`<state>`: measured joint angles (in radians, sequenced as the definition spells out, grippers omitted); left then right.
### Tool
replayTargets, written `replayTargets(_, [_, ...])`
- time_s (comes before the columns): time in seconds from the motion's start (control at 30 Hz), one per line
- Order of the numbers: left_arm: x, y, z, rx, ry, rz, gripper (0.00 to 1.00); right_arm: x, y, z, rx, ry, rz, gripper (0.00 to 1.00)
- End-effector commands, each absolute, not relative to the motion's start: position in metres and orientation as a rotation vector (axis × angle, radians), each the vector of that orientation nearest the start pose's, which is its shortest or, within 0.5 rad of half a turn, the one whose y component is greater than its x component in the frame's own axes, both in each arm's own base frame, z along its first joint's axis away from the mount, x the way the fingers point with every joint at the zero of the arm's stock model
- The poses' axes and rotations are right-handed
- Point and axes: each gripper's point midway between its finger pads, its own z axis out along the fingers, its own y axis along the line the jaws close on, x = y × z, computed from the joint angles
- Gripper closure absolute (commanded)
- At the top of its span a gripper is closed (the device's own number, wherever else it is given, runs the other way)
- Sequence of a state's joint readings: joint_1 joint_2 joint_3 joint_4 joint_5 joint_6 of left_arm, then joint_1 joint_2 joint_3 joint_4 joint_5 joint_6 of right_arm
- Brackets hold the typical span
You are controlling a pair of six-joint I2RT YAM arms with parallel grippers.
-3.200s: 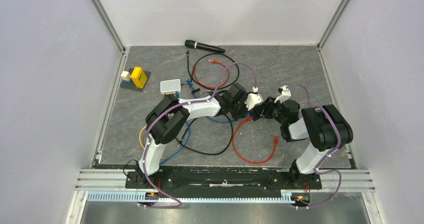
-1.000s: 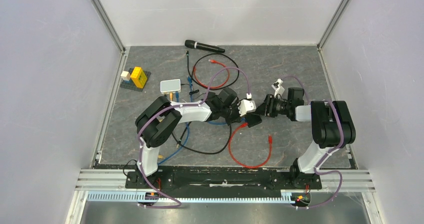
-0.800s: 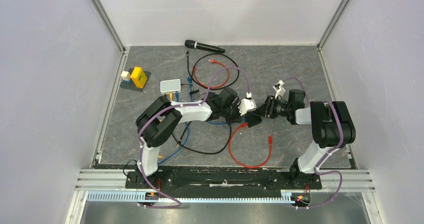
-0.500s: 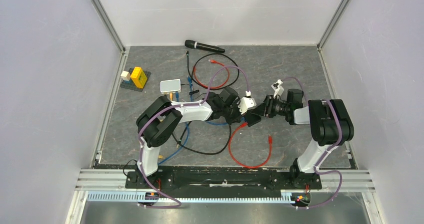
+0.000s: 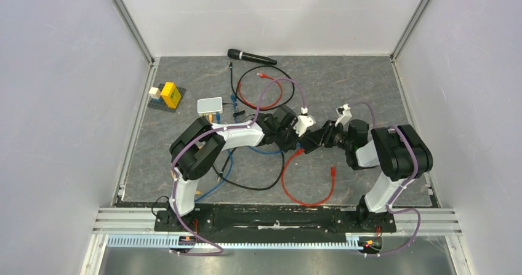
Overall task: Insert the plug into the switch port
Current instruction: Insert the connector into the switch port.
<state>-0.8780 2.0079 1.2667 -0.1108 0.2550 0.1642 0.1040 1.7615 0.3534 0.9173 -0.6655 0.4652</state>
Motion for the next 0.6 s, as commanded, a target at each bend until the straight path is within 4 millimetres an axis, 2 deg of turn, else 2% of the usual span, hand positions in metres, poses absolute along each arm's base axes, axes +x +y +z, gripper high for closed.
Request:
replayTargets(0.0, [0.329, -0.485, 0.114, 1.03, 1.644, -0.8, 0.98, 0.134, 0.207, -0.03, 0.029, 2.655, 1.56, 0.64])
replayTargets(0.1, [0.32, -0.494, 0.127, 1.009, 1.603, -0.856, 0.98, 0.132, 0.207, -0.03, 0.039, 2.654, 1.55, 0.64])
replayTargets(0.33, [0.304, -0.499, 0.132, 1.015, 1.554, -0.854, 0.98, 0.128, 0.206, -0.03, 0.053, 2.652, 1.555, 0.64])
replayTargets(0.47, [0.314, -0.499, 0.134, 0.987, 1.55, -0.773, 0.98, 0.123, 0.207, -0.029, 0.056, 2.653, 1.567, 0.64])
replayTargets(0.57, [0.318, -0.508, 0.148, 0.923, 1.551, -0.839, 0.98, 0.122, 0.207, -0.029, 0.063, 2.65, 1.567, 0.65])
